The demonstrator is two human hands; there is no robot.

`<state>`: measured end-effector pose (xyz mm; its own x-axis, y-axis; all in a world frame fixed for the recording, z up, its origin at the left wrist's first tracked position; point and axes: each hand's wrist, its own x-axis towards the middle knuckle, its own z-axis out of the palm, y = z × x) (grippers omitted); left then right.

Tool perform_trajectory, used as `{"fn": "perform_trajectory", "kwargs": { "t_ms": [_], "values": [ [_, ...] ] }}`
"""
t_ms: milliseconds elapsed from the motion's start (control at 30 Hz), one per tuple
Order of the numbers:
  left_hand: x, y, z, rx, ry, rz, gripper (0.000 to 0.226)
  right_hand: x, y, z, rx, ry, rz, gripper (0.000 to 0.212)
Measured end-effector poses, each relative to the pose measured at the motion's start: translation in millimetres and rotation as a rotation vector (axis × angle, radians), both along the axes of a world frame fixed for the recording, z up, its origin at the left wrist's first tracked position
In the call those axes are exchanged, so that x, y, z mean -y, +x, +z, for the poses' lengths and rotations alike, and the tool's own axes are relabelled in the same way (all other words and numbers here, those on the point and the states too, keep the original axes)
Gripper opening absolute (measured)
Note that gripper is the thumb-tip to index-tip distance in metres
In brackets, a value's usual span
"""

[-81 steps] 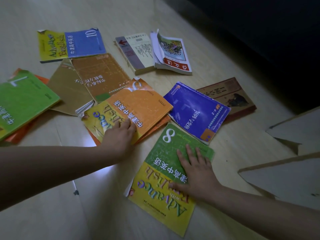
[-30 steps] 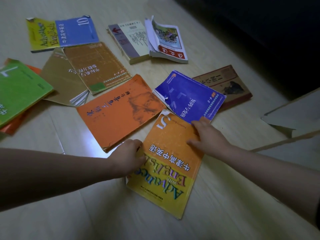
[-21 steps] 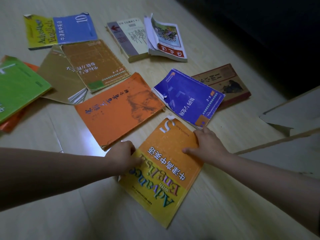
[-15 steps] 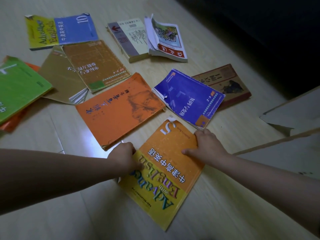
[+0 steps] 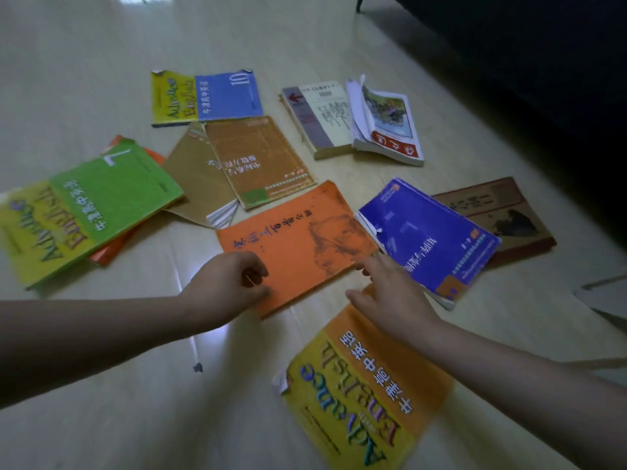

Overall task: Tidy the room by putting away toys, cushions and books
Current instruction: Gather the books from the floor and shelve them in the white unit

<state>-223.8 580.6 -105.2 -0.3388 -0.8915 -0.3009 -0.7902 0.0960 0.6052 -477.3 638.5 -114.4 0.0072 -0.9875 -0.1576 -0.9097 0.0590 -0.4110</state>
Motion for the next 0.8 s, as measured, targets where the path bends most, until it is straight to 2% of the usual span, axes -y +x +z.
{"fn": "perform_trajectory", "kwargs": {
  "t_ms": [267, 500, 600, 700, 800],
  "values": [
    [52, 71, -12, 0.038, -0.181, 0.142, 0.021, 67, 53, 14, -0.052, 0.008, 0.175, 0.037],
    [94, 113, -28, 0.209, -0.316, 0.207, 0.057, 128, 106, 9, -0.106, 0.040, 0.233, 0.035],
    [109, 124, -38, 0.303, -0.305, 0.219, 0.067, 140, 119, 2, -0.084, 0.059, 0.242, 0.034],
    [129, 139, -52, 0.472, -0.267, 0.235, 0.087, 156, 131, -2, -0.051, 0.053, 0.243, 0.033],
    [146, 149, -61, 0.470, -0.281, 0.271, 0.094, 179, 141, -3, -0.012, 0.026, 0.215, 0.033]
  ]
}}
